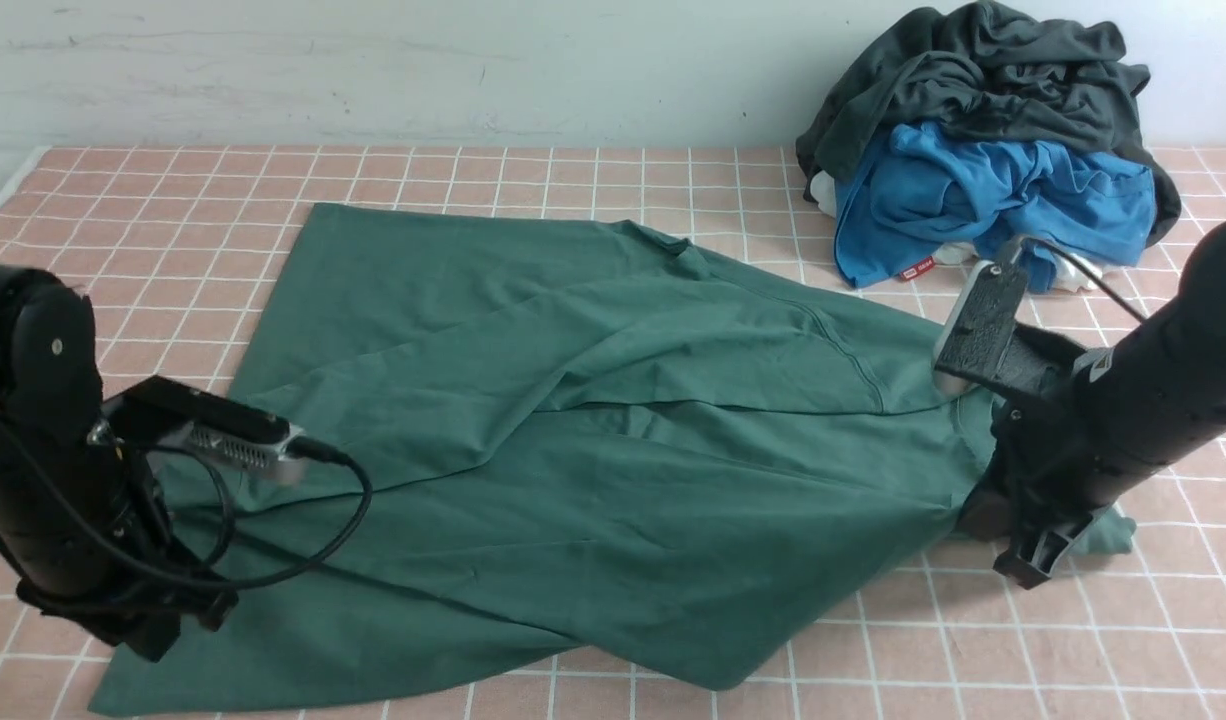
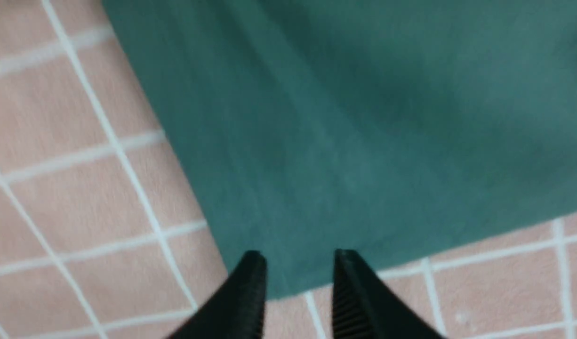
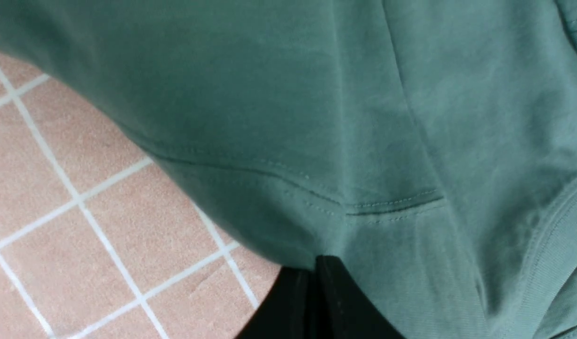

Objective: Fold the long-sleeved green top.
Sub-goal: Use both arms simultaneously to clamp the lower edge of the clothing fabric

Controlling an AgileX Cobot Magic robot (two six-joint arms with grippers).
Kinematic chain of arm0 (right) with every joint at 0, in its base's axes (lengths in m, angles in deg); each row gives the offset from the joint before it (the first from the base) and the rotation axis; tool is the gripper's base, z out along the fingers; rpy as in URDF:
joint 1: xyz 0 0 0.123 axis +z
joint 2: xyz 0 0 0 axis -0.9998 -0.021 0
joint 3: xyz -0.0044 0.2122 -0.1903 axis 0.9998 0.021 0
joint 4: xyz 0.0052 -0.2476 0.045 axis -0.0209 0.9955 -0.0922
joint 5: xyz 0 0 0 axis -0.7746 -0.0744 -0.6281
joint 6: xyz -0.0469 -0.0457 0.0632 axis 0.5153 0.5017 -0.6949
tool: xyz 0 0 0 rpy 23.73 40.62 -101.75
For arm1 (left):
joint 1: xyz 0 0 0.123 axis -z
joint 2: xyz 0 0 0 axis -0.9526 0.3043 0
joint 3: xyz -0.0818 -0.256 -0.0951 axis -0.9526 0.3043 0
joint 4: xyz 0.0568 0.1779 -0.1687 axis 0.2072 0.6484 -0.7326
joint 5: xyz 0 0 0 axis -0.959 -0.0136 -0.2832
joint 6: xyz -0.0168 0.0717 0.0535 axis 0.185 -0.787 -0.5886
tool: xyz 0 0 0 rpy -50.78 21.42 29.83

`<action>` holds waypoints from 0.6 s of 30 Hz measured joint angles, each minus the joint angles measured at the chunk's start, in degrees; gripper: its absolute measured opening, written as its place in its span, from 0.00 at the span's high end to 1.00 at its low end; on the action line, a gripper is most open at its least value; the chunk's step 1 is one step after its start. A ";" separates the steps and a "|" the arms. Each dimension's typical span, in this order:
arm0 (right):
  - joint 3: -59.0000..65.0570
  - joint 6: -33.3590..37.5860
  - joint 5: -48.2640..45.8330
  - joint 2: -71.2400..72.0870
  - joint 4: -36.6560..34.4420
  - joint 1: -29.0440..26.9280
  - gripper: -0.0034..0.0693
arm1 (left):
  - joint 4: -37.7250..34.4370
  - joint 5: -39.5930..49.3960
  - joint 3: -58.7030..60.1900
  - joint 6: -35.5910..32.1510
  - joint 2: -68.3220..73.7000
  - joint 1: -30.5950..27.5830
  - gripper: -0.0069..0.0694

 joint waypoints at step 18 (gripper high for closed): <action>0.00 2.24 1.76 0.00 -3.52 0.00 0.96 | -6.72 0.04 1.14 13.36 5.57 -8.32 0.43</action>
